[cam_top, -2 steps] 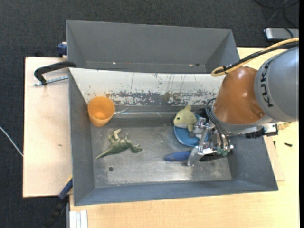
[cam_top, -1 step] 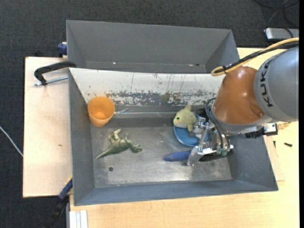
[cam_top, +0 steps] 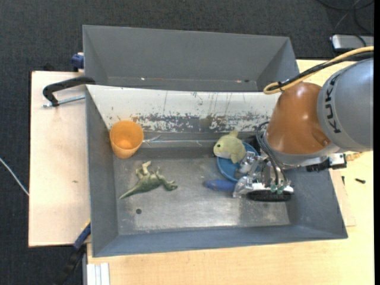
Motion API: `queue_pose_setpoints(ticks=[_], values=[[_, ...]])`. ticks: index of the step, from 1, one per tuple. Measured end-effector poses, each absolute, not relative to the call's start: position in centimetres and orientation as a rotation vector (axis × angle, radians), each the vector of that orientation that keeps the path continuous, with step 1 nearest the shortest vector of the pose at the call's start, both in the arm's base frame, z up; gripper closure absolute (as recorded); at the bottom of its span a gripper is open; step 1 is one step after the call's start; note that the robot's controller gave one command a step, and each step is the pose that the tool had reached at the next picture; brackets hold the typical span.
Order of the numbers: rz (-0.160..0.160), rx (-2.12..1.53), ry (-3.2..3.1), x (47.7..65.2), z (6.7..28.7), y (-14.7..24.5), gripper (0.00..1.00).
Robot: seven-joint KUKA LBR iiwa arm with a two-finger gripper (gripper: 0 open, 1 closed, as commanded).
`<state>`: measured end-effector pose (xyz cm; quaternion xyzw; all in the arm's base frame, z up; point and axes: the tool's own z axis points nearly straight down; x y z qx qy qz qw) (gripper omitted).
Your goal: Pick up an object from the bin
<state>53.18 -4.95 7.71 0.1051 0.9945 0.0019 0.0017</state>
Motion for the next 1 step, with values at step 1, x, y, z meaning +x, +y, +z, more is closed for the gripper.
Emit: queue_pose_setpoints(ticks=[1], values=[[0.006, 0.325, 3.115, 53.44, 10.97, -4.72, 1.00]])
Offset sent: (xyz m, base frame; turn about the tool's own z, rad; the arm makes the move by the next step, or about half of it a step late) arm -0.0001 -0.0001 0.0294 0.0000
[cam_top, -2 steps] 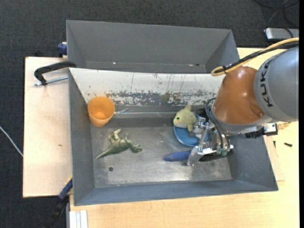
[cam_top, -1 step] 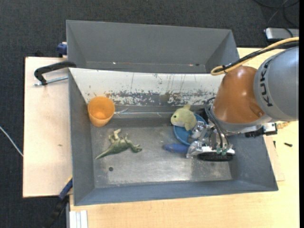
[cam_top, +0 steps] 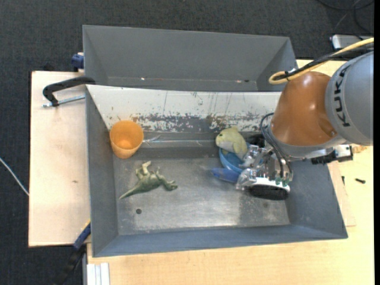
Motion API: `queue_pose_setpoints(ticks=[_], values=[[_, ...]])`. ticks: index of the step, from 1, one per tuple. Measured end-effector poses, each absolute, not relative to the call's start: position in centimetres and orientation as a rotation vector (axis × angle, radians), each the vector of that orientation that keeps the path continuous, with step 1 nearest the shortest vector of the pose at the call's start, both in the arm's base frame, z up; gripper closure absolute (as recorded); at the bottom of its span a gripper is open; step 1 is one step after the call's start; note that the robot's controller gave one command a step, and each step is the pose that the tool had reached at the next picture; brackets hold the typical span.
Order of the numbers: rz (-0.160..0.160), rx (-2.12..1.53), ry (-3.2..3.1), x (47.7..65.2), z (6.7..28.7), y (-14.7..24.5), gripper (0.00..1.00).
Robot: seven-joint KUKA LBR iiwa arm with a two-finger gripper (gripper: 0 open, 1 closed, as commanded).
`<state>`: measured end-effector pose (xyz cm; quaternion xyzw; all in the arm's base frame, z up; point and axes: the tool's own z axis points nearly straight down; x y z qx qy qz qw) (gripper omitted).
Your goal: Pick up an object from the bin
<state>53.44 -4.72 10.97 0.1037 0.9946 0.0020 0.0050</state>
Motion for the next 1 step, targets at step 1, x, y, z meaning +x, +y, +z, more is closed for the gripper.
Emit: queue_pose_setpoints(ticks=[1], values=[[0.002, 0.324, 3.117, 53.61, 14.76, -4.65, 1.00]])
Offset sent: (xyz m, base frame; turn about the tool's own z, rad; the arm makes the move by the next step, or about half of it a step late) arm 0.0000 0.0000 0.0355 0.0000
